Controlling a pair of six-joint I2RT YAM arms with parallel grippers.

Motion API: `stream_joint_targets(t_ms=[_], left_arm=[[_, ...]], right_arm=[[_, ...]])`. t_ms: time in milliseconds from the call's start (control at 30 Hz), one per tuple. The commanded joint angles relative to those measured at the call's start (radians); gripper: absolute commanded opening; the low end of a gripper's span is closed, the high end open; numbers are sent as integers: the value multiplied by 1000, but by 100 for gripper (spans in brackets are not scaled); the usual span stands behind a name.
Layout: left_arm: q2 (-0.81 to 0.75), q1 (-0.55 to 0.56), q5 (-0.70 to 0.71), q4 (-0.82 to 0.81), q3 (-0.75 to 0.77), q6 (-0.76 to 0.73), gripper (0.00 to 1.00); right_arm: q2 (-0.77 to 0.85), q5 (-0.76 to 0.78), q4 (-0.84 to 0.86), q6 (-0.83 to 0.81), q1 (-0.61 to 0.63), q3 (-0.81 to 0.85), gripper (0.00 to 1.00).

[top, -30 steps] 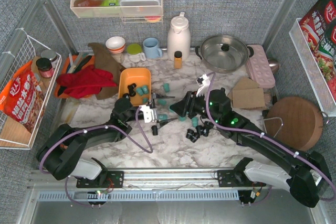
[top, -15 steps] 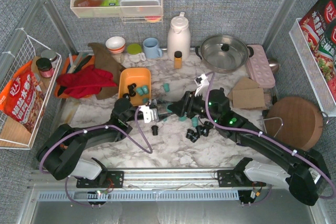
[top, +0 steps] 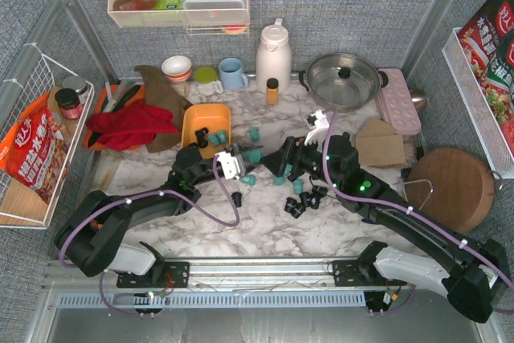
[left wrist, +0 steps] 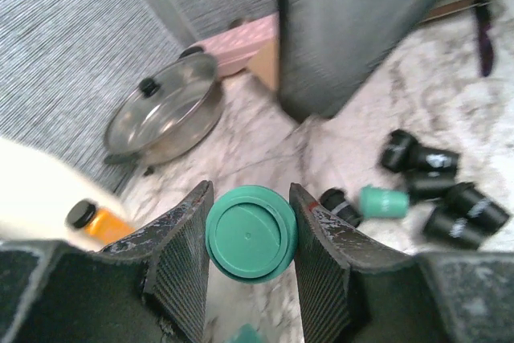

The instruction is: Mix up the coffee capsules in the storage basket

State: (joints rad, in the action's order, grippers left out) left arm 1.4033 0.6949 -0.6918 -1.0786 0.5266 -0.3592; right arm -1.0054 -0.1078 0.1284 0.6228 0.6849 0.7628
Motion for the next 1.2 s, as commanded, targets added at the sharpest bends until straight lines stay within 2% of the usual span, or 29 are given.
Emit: stream_joint_targets(t_ms=[0, 133, 333, 467, 533, 600, 700, 900, 1167], left_arm=[[15, -69, 113, -6, 17, 24, 39], [61, -237, 181, -25, 50, 91, 39], [177, -416, 216, 44, 111, 181, 46], [259, -464, 223, 52, 148, 307, 66], [273, -475, 240, 57, 155, 351, 83], [273, -485, 258, 69, 161, 368, 98], [254, -493, 288, 74, 160, 381, 99], [186, -495, 380, 97, 158, 407, 99], [87, -495, 457, 161, 160, 371, 99]], right_arm=[[-9, 70, -107, -61, 2, 28, 77], [-111, 90, -201, -93, 25, 67, 77], [-290, 124, -153, -147, 127, 90, 77], [-439, 69, -158, -302, 178, 156, 81], [-498, -14, -147, -451, 205, 174, 89], [-539, -35, -166, -627, 243, 189, 96], [-584, -55, -193, -860, 282, 207, 99], [-665, -162, -268, -1272, 284, 273, 98], [-858, -160, -397, -1460, 263, 447, 94]])
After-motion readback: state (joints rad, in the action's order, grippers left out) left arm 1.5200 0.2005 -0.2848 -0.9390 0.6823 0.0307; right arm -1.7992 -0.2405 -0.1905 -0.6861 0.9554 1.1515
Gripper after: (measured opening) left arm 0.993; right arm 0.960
